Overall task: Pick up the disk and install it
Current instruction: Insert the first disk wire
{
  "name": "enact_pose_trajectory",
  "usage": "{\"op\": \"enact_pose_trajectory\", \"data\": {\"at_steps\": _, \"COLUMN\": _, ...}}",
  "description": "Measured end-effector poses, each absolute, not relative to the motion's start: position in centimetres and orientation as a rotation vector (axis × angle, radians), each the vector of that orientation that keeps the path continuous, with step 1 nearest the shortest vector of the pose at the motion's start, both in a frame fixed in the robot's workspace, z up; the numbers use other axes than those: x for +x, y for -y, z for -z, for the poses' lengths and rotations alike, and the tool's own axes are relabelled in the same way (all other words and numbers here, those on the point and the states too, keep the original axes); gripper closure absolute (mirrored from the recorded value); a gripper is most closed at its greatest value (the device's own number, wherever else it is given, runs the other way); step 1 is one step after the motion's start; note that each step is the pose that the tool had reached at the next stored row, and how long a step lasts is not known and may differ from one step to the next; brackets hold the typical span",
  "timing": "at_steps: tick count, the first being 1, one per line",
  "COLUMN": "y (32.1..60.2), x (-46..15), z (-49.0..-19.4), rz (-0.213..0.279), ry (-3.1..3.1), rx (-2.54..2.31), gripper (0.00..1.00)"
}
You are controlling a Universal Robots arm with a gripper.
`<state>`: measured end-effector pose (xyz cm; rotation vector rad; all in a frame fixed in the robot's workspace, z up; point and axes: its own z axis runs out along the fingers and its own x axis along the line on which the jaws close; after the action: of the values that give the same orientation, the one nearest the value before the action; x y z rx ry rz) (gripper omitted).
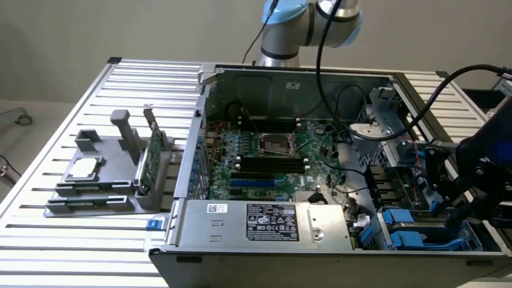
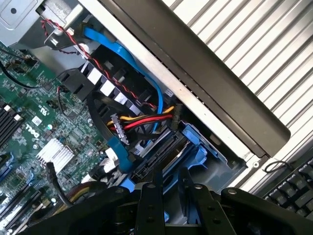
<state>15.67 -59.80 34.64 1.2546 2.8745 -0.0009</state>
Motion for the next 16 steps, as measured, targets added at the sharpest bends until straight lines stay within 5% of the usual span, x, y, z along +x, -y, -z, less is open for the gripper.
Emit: {"op": "enact_pose_trajectory", "data": {"at_steps": 16, "y": 59.49, "x": 16.38, "z": -34.39, "rz": -0.049, "ry": -2.858, "rx": 1.324, "gripper": 0.73}}
